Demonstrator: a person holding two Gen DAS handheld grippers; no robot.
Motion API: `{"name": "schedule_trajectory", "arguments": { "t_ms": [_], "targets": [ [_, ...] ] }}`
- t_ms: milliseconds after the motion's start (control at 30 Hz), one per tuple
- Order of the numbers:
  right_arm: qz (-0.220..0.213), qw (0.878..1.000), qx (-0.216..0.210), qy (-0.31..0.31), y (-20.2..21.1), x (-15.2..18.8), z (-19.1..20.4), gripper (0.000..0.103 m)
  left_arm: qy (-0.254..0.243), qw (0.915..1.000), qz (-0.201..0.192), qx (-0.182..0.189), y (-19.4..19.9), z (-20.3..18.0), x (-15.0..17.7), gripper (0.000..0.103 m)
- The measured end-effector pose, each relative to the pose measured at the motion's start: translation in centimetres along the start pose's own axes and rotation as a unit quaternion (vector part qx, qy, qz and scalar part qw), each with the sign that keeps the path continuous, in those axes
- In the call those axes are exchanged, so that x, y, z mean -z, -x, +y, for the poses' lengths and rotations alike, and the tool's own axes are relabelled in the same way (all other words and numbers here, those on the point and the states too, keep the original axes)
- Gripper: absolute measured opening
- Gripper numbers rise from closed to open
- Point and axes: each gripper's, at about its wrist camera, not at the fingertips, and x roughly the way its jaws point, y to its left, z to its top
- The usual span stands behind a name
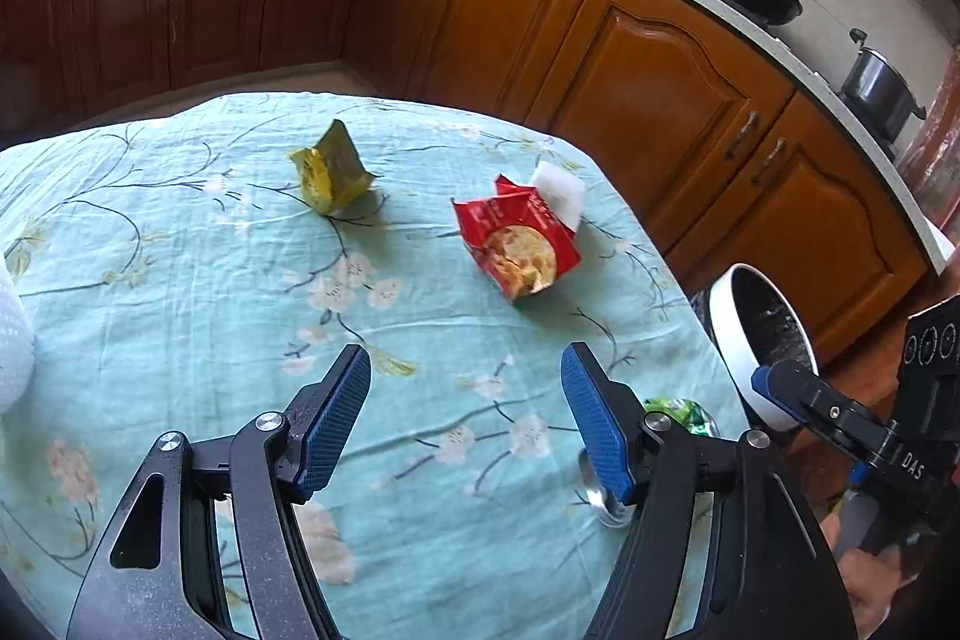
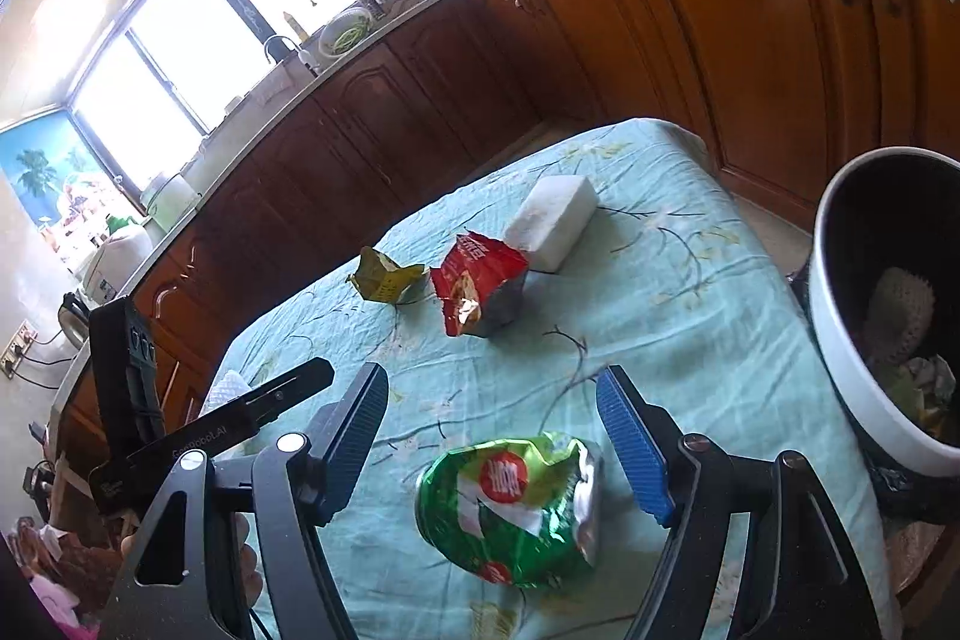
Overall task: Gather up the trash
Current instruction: 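Move the left tool to the yellow snack bag while the right tool approaches the red bag, then grasp the yellow snack bag with the left tool while the right tool grasps the red snack bag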
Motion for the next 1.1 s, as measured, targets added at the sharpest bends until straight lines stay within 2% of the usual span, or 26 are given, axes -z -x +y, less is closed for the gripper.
{"name": "schedule_trajectory", "arguments": {
  "t_ms": [100, 333, 467, 567, 633, 700, 733, 767, 800, 833, 867, 933, 1100],
  "targets": [
    [0.015, 1.0, -0.001, -0.006, -2.5, -1.1, 0.9, 0.075, 0.007, 0.9999, -0.001, -0.014, -0.6, 1.6, -1.1, 0.067],
    [0.062, 0.997, 0.036, 0.002, -8.7, -3.1, 2.4, 0.074, 0.026, 0.9987, -0.002, -0.044, -3.5, 4.7, -4.7, 0.067],
    [0.087, 0.995, 0.053, -0.013, -11.1, -3.6, 2.0, 0.074, 0.015, 0.9977, -0.004, -0.065, -5.7, 5.2, -6.7, 0.067],
    [0.094, 0.993, 0.056, -0.033, -11.8, -4.0, 1.0, 0.073, 0.013, 0.9975, -0.007, -0.068, -6.9, 5.4, -7.8, 0.067],
    [0.095, 0.993, 0.057, -0.041, -12.2, -4.1, 0.4, 0.069, 0.013, 0.9974, -0.007, -0.071, -7.7, 5.5, -8.4, 0.066],
    [0.097, 0.993, 0.053, -0.046, -12.5, -4.2, 0.0, 0.049, 0.009, 0.9977, -0.004, -0.068, -8.5, 5.6, -8.8, 0.065],
    [0.099, 0.993, 0.049, -0.046, -12.7, -4.2, -0.1, 0.028, 0.005, 0.9976, -0.004, -0.068, -8.7, 5.5, -8.8, 0.058],
    [0.101, 0.993, 0.048, -0.046, -12.8, -4.2, -0.1, 0.013, 0.0, 0.9977, 0.0, -0.068, -9.1, 5.4, -8.7, 0.044],
    [0.098, 0.993, 0.045, -0.044, -12.8, -4.1, -0.1, 0.011, -0.004, 0.9979, 0.007, -0.065, -9.3, 5.3, -8.6, 0.036],
    [0.094, 0.994, 0.04, -0.039, -12.6, -4.0, 0.0, 0.009, -0.006, 0.9981, 0.013, -0.06, -9.5, 5.2, -8.5, 0.02],
    [0.089, 0.995, 0.036, -0.034, -12.3, -3.8, 0.2, 0.005, -0.01, 0.9983, 0.016, -0.056, -9.7, 5.0, -8.3, 0.009],
    [0.081, 0.996, 0.026, -0.031, -11.4, -3.5, 0.4, 0.002, -0.018, 0.9982, 0.017, -0.055, -9.5, 4.5, -7.8, 0.004],
    [0.059, 0.998, 0.01, -0.023, -8.9, -3.2, 0.8, 0.001, -0.03, 0.9985, 0.007, -0.045, -7.7, 3.2, -6.6, 0.004]
  ]
}}
